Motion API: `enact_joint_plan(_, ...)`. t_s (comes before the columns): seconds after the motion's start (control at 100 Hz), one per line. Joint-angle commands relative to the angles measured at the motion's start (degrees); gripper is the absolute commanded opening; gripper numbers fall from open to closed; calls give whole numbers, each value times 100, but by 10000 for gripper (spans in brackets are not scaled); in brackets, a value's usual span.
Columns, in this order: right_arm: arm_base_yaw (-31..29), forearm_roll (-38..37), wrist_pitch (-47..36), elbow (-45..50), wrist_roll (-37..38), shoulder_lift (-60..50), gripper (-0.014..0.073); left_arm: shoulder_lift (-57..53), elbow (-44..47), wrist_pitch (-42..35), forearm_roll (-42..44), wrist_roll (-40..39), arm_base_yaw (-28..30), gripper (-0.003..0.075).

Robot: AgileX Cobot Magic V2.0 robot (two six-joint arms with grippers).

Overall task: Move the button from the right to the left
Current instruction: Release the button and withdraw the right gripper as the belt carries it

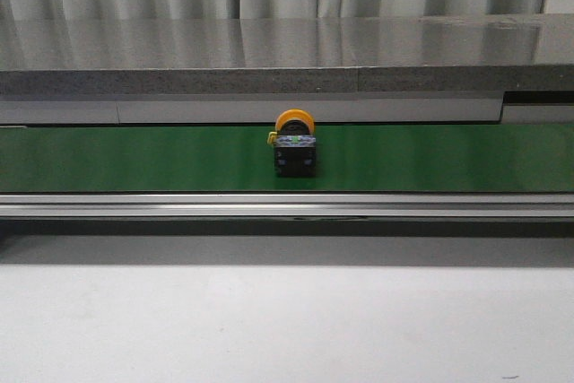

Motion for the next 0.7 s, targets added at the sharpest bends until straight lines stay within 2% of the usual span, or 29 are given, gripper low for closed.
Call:
enact_joint_plan(0.0,-4,46,-474,-145,-38,54,-68,584,-596,16,-108,-39,-47,5)
enact_joint_plan(0.28,-4,46,-474,-145,-38,54,-68,1660,-1113,216,-682,-39,-47,5)
enact_joint_plan(0.47,-4,46,-474,-145,-38,54,-68,1935,-1113,174,-713,-29,-47,5)
enact_joint_plan(0.55,-4,46,-474,-145,-38,54,-68,1960,-1113,84,-713,223,-47,8)
enact_joint_plan(0.62,-4,46,-474,-145,-38,54,-68,1960,-1113,56,-713,359,-47,35)
enact_joint_plan(0.69,-4,46,-474,-145,-38,54,-68,1960,-1113,80,-713,403,-47,103)
